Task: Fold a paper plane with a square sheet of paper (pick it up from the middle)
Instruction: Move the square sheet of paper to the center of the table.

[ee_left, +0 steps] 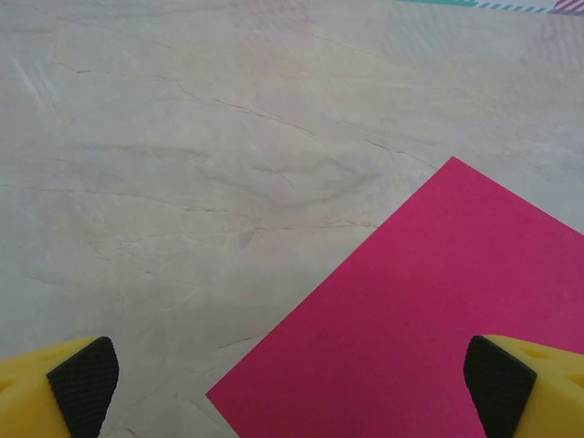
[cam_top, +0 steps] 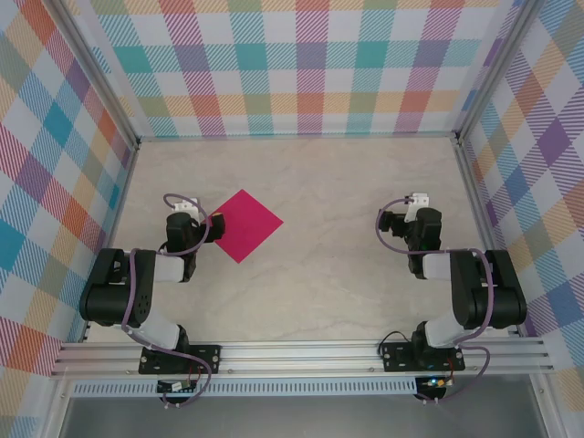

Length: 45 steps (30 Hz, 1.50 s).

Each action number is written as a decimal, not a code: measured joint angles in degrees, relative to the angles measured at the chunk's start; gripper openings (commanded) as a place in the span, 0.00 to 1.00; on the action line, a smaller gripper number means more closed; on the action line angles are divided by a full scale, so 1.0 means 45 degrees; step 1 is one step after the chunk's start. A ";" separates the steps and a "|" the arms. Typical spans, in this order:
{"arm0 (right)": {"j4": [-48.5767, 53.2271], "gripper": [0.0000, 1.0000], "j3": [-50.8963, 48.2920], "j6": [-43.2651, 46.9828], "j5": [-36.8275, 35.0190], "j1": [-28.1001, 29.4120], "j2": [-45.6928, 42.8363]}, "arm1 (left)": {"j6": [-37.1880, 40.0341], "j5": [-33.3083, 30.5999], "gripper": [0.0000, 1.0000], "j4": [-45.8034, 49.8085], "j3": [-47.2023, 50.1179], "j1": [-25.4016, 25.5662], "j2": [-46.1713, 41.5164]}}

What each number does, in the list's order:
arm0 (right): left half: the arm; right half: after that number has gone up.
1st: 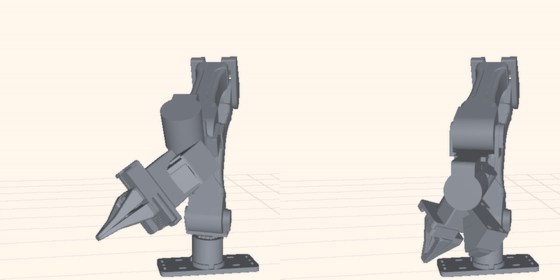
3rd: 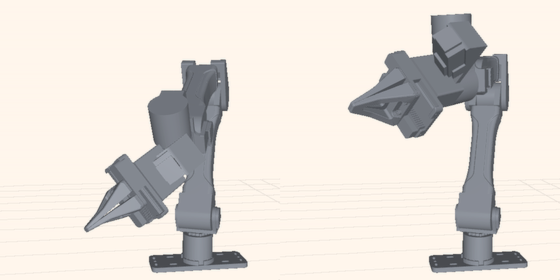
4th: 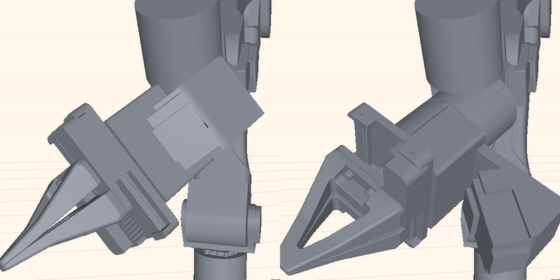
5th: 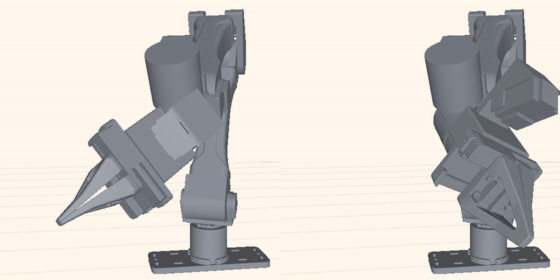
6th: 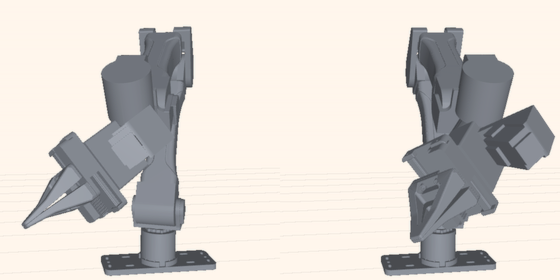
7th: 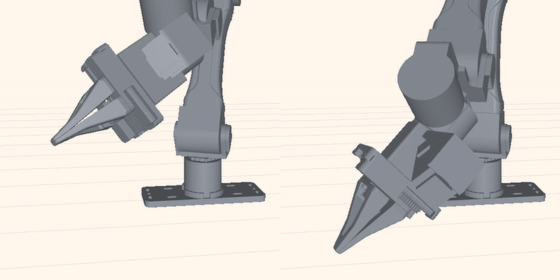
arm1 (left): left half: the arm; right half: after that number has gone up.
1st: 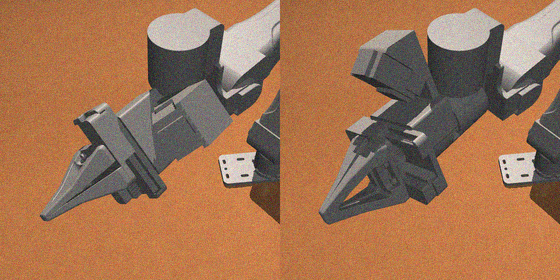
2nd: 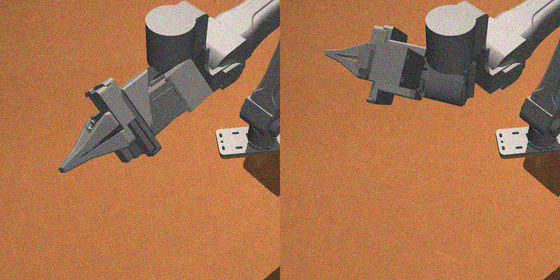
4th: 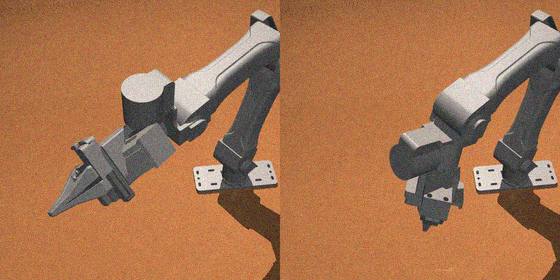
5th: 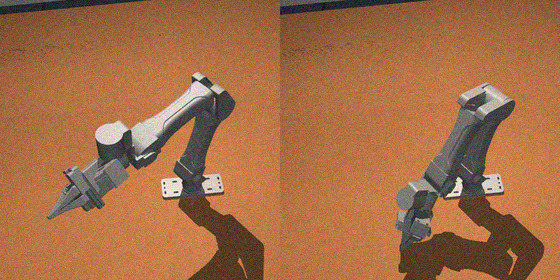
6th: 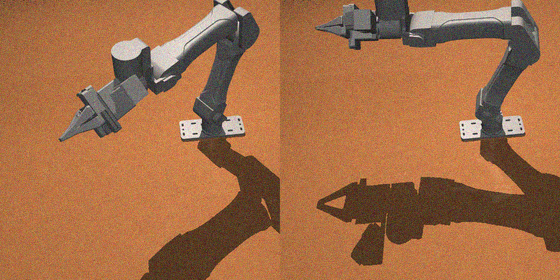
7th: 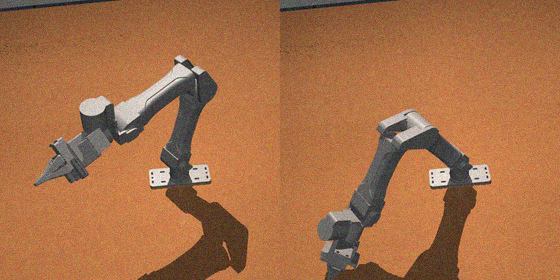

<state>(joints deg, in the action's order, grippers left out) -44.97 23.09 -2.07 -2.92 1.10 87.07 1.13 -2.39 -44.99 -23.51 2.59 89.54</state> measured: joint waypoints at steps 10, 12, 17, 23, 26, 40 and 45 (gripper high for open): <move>0.0000 1.00 0.0000 0.0000 0.0000 0.0000 0.0000 | 0.0000 0.0005 1.00 0.0000 0.0000 0.0000 0.0000; 0.0000 1.00 0.0000 0.0000 0.0000 0.0000 0.0000 | 0.0000 0.0005 1.00 0.0005 0.0000 0.0000 0.0000; 0.0000 1.00 0.0000 0.0000 0.0000 0.0000 0.0000 | 0.0000 0.0005 1.00 0.0005 0.0000 0.0000 0.0000; 0.0000 1.00 0.0000 0.0000 0.0000 0.0000 0.0000 | 0.0000 0.0005 1.00 0.0000 0.0000 0.0000 0.0000; 0.0646 1.00 0.0204 0.0000 0.0000 0.0000 -0.0097 | 0.0000 -0.0039 1.00 0.0063 0.0000 0.0000 -0.0019; 1.0142 1.00 0.6300 -0.3784 0.0238 0.0253 -0.2346 | -0.2754 -0.0651 1.00 0.8986 -0.4507 0.0000 -0.3497; 1.2488 1.00 0.7810 -0.5299 0.0180 0.2419 -0.0928 | -0.3963 -0.0330 1.00 1.1842 -0.5761 0.0000 -0.3512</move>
<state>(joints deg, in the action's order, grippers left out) 11.22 58.24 -25.91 -2.11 11.99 82.89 -16.71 -3.88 8.29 -49.43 2.59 73.73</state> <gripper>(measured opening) 0.996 0.999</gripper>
